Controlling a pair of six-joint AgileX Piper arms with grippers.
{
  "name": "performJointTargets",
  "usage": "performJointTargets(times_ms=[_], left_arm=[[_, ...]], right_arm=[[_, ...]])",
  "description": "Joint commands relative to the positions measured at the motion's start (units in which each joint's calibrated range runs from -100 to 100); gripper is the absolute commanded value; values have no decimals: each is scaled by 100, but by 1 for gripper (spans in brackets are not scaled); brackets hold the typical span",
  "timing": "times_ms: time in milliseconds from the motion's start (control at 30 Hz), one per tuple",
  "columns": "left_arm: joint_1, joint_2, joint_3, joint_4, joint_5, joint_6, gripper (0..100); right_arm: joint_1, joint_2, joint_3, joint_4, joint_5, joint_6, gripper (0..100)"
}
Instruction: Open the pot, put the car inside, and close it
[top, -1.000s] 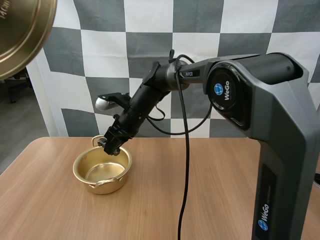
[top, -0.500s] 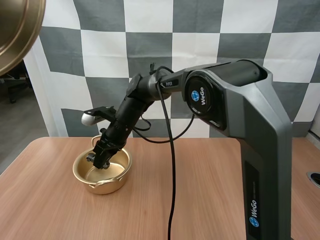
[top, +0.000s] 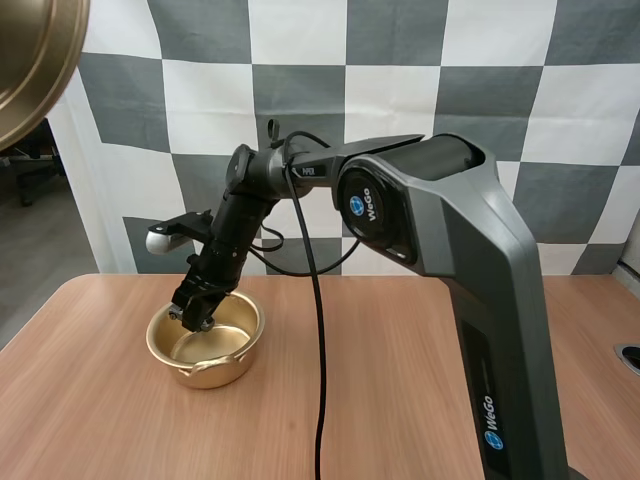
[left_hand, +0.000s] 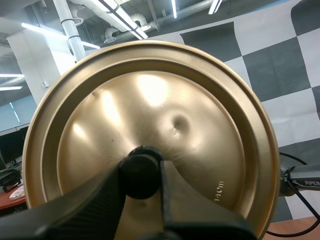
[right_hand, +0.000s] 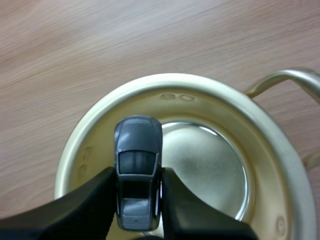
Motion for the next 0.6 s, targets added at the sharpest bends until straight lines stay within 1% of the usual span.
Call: performJointTargets(times_ms=[0,233,400,567], left_arm=[[4,1,-3,-12,2,6,0],[4,1,-3,-12,2,6,0],[4,1,-3,-12,2,6,0],[4,1,-3,-12,2,6,0]], right_arm=[[4,51,-2,0,8,2,0],[4,290,-64,-91,8,9,0],[4,419,-252,-454,8,144,0],[4,431,-364,-454,8,144,0]])
